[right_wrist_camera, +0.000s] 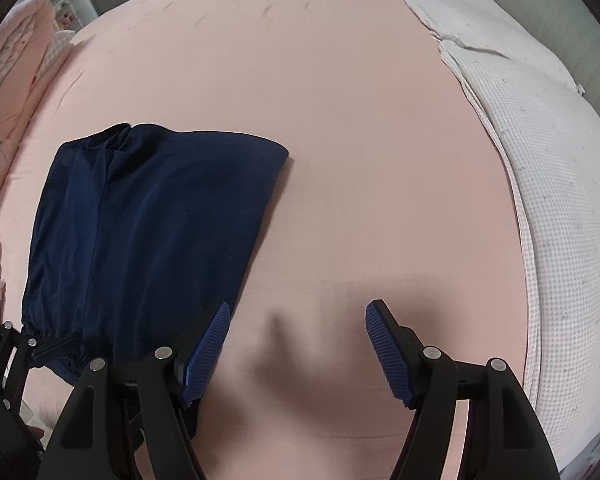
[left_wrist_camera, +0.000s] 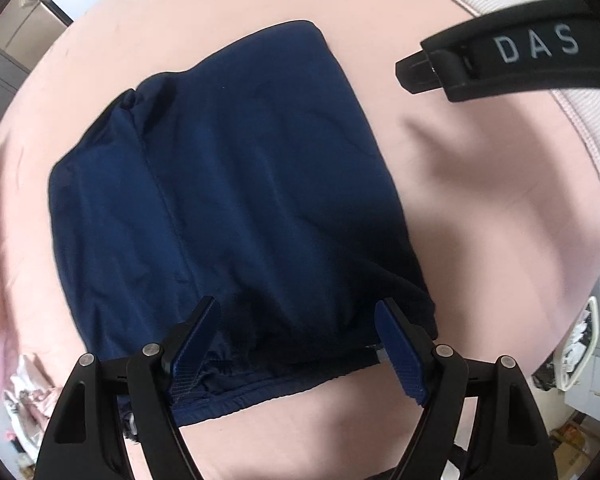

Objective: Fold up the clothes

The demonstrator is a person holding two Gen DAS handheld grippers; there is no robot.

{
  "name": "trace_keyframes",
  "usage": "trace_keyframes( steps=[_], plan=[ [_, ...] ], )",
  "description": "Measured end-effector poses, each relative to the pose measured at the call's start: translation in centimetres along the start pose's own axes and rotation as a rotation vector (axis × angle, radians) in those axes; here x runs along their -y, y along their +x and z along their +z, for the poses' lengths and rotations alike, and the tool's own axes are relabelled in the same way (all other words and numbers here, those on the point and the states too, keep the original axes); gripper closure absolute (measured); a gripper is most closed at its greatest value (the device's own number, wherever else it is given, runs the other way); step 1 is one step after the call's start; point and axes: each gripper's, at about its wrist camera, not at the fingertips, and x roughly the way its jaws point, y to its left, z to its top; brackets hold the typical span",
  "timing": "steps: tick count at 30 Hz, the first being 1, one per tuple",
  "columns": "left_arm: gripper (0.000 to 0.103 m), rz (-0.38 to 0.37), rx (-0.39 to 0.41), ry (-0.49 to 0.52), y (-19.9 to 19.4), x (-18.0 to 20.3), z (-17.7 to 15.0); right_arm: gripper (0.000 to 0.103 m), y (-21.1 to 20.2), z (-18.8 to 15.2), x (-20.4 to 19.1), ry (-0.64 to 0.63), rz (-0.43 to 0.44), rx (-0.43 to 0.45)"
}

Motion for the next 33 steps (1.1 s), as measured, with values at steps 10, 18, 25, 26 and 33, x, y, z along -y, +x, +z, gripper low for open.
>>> trace_keyframes(
  steps=[10,18,25,26,33],
  plan=[
    [0.024,0.108,-0.055,0.046,-0.3,3.5,0.9,0.033,0.2,0.0,1.2,0.025,0.035,-0.025],
    [0.024,0.096,-0.080,0.037,0.3,4.8,1.6,0.033,-0.3,1.9,2.6,0.070,0.119,-0.050],
    [0.024,0.100,-0.100,0.030,1.0,5.7,2.1,0.033,0.9,2.9,3.5,0.200,0.276,-0.119],
    [0.024,0.101,-0.102,0.024,1.1,5.7,2.1,0.033,1.1,3.1,3.5,0.213,0.286,-0.132],
    [0.024,0.111,-0.117,-0.018,1.7,5.4,2.4,0.033,2.5,5.2,2.2,0.178,0.219,-0.191]
  ],
)
